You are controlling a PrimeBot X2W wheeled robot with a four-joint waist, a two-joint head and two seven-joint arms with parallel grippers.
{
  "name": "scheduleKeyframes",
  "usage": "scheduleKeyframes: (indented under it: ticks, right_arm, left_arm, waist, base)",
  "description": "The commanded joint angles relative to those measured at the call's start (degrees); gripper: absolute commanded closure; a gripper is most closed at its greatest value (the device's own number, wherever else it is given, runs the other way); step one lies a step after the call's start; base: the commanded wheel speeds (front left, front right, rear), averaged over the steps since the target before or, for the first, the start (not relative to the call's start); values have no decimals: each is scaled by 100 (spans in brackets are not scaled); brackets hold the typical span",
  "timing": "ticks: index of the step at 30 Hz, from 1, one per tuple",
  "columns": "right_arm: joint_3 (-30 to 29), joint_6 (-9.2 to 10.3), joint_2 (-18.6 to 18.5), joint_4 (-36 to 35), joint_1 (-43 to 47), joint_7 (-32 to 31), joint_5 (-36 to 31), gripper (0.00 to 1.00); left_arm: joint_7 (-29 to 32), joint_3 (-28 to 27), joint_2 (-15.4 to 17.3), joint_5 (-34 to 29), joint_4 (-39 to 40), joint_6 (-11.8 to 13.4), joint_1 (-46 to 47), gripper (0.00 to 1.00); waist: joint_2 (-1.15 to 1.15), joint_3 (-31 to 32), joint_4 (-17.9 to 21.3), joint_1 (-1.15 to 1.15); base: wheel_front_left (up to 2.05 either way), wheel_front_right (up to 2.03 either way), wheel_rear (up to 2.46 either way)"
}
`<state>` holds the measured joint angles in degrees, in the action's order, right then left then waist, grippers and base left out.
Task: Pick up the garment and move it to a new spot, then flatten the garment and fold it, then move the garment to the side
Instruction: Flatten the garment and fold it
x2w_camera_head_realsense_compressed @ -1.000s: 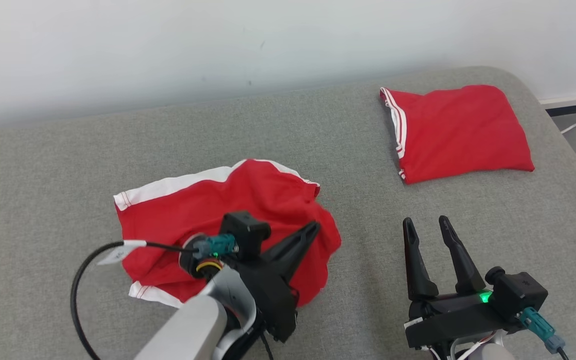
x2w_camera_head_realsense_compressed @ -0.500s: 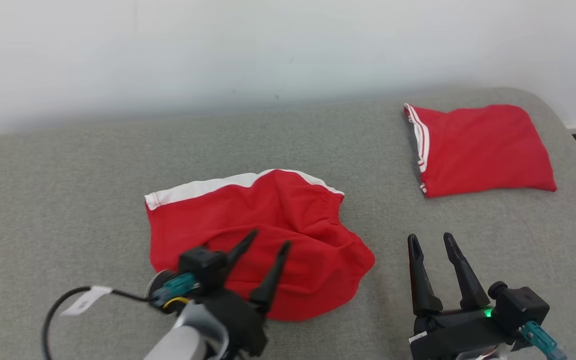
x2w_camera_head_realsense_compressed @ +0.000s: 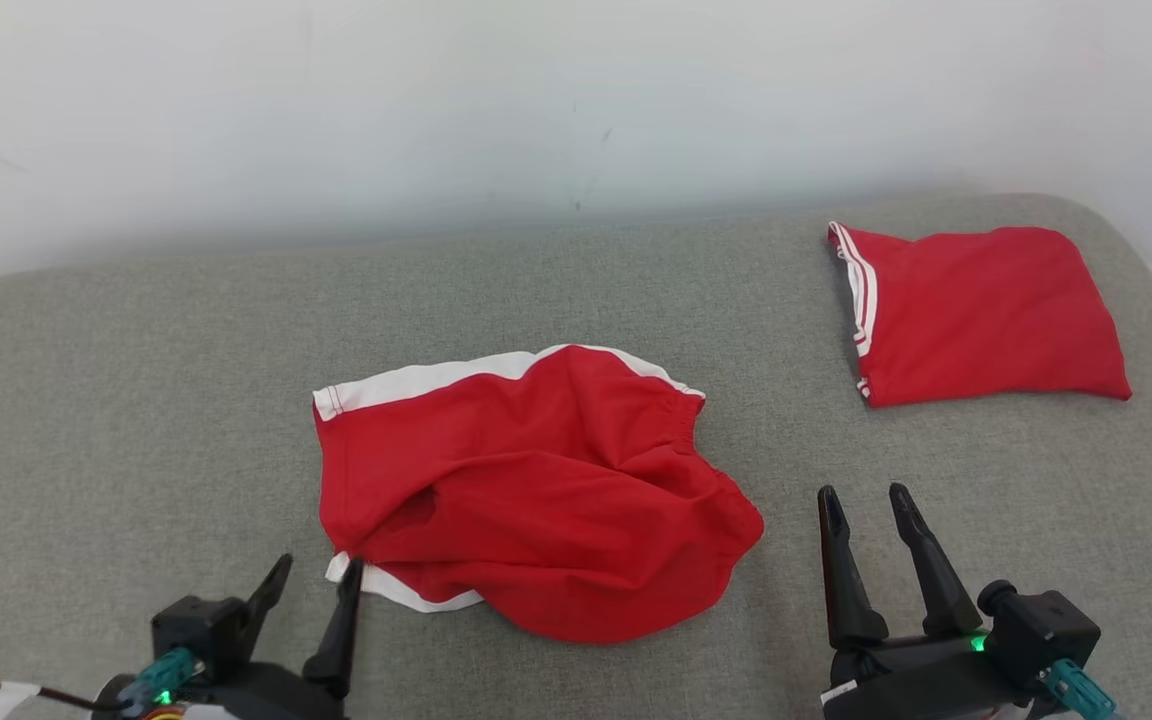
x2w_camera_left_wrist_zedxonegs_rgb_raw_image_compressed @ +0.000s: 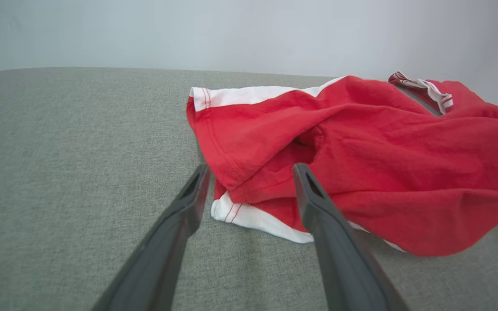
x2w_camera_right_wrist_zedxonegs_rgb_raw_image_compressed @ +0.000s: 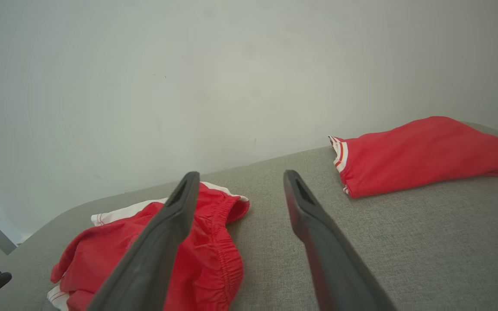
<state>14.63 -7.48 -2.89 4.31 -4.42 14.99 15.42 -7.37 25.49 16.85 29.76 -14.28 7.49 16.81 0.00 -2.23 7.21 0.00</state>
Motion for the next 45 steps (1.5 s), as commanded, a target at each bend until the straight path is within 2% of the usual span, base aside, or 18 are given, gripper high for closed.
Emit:
scheduleKeyframes:
  ticks: [1,8,18,30,31,32,33,39,45]
  right_arm:
    - [-2,-4,1,-30,35,22,-56,0]
    - [15,-4,1,-56,-2,1,-62,0]
    - [71,-4,1,-58,-114,-21,-60,0]
    - [83,-4,1,-27,-188,0,7,0]
    - [84,-4,1,-21,-192,2,7,0]
    - [83,-4,1,-14,-196,5,11,0]
    - [78,-4,1,-8,-196,7,12,0]
    - [16,-4,2,1,-105,13,11,0]
    - [-79,-4,2,31,36,19,32,0]
  left_arm:
    - [-16,-64,98,75,-52,11,-139,0]
    - [-27,-114,165,184,-260,-32,-150,0]
    - [-33,-31,209,144,-818,-236,194,0]
    - [-86,37,142,237,-1487,-435,536,0]
    - [-105,32,150,235,-1532,-461,568,53]
    - [-122,34,149,239,-1585,-484,587,87]
    - [-94,58,129,262,-1654,-509,575,100]
    - [-255,132,29,223,-1842,-559,645,100]
    - [-359,136,-56,267,-1582,-386,360,100]
  waist:
    - [0,-31,15,0]
    - [0,-129,77,0]
    - [0,-305,266,0]
    - [0,-491,498,0]
    - [0,-496,505,0]
    - [0,-497,511,0]
    - [0,-495,511,0]
    - [0,-420,388,0]
    - [0,-195,53,0]
  base:
    - [0,0,0]
    - [0,0,0]
    - [0,0,0]
    - [0,0,0]
    - [0,0,0]
    - [0,0,0]
    - [0,0,0]
    - [0,0,0]
    - [0,0,0]
